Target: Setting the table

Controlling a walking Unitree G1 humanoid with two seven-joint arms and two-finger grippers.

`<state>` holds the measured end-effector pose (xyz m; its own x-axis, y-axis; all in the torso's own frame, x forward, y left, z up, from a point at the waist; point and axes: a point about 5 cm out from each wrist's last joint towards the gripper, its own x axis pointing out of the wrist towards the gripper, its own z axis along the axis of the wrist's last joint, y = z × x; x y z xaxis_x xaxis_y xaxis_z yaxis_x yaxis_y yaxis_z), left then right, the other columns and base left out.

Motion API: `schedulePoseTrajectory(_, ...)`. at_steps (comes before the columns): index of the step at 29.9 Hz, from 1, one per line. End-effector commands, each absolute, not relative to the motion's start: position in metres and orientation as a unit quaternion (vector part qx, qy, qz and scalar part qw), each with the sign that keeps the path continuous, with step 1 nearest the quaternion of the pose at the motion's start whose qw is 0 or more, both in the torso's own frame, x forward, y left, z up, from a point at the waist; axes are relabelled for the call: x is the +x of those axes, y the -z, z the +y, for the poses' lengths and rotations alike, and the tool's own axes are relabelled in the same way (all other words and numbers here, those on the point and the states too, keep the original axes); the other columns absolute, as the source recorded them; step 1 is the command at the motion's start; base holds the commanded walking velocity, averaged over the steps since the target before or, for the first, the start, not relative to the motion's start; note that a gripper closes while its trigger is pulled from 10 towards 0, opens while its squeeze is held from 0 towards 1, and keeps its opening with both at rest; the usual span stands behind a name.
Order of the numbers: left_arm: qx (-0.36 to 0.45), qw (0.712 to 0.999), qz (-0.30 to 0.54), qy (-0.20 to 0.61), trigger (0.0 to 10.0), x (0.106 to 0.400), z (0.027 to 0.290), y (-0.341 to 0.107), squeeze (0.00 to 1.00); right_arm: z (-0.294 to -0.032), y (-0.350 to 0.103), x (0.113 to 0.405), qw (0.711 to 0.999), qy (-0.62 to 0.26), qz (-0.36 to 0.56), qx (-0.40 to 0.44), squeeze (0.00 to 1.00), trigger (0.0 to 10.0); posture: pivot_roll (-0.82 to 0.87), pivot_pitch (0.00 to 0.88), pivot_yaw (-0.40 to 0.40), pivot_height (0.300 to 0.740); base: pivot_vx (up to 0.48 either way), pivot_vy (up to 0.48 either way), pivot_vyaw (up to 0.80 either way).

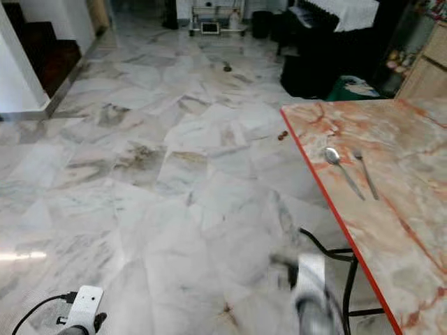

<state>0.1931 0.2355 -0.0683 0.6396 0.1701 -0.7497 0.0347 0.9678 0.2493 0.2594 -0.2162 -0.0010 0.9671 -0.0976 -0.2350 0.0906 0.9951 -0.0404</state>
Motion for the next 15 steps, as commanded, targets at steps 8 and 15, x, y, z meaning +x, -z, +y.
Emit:
schedulePoseTrajectory(8, 0.128, 0.892, 0.432, -0.042, 10.0, 0.187, 0.239, 0.071, 0.0, -0.214, -0.008, 0.255, 0.997, 0.035, 0.071, -0.014, 0.0, 10.0, 0.08, 0.0, -0.021, 0.727, 0.0, 0.0, 0.0)
schedulePoseTrajectory(15, 0.126, 0.932, 0.338, -0.041, 10.0, 0.225, 0.224, 0.049, 0.0, -0.218, -0.038, 0.263, 0.999, 0.041, -0.005, -0.02, 0.0, 10.0, 0.09, 0.0, -0.03, 0.727, 0.0, 0.0, 0.0)
